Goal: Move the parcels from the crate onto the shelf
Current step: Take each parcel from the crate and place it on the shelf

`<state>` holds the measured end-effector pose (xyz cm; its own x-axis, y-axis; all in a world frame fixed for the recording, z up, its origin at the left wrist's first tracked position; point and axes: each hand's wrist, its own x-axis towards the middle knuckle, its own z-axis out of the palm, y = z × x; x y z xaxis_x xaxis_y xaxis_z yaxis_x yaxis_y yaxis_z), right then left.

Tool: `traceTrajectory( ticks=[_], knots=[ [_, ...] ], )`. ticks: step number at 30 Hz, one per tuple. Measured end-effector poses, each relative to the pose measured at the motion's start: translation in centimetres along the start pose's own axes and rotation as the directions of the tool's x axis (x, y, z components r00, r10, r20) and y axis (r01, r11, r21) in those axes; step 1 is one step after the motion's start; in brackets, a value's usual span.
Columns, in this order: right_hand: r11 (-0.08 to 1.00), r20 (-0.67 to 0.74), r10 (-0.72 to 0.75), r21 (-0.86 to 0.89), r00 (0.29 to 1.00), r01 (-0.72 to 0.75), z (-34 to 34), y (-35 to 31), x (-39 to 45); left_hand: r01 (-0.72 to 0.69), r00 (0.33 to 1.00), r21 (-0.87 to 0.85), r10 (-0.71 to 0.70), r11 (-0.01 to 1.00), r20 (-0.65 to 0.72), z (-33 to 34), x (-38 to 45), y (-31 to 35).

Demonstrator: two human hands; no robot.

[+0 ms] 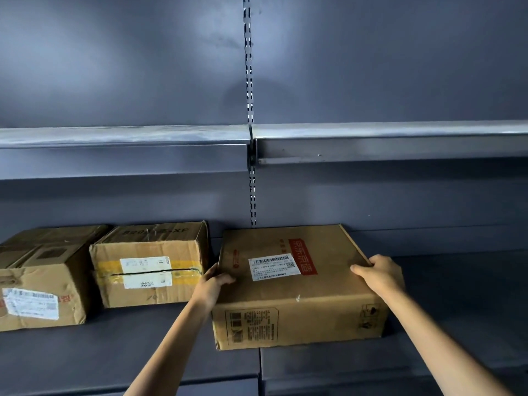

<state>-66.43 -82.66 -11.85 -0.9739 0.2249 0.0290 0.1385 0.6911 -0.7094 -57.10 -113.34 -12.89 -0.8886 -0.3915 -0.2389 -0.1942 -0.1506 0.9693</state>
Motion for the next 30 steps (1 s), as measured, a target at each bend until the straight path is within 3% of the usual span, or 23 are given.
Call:
traceTrajectory(
  ticks=[13,21,26,30],
  knots=[
    [0.999,-0.035,-0.002,-0.045,0.999,0.000,0.4,0.2,0.1,0.002,1.000,-0.001,-0.002,1.000,-0.023,-0.1,0.2,-0.3],
    [0.990,-0.071,-0.053,-0.136,0.996,0.043,0.2,-0.3,-0.7,-0.044,0.998,0.144,0.050,0.989,-0.038,-0.1,-0.2,0.1],
    [0.944,-0.258,-0.249,-0.282,0.934,0.174,0.9,-1.0,-2.9,-0.144,0.984,0.366,0.174,0.919,-0.050,-1.2,-1.4,0.1],
    [0.856,-0.280,-0.476,-0.365,0.834,0.366,3.0,-3.1,-8.0,-0.202,0.967,0.467,0.251,0.861,-0.044,-3.4,-3.8,-1.1]
  ],
)
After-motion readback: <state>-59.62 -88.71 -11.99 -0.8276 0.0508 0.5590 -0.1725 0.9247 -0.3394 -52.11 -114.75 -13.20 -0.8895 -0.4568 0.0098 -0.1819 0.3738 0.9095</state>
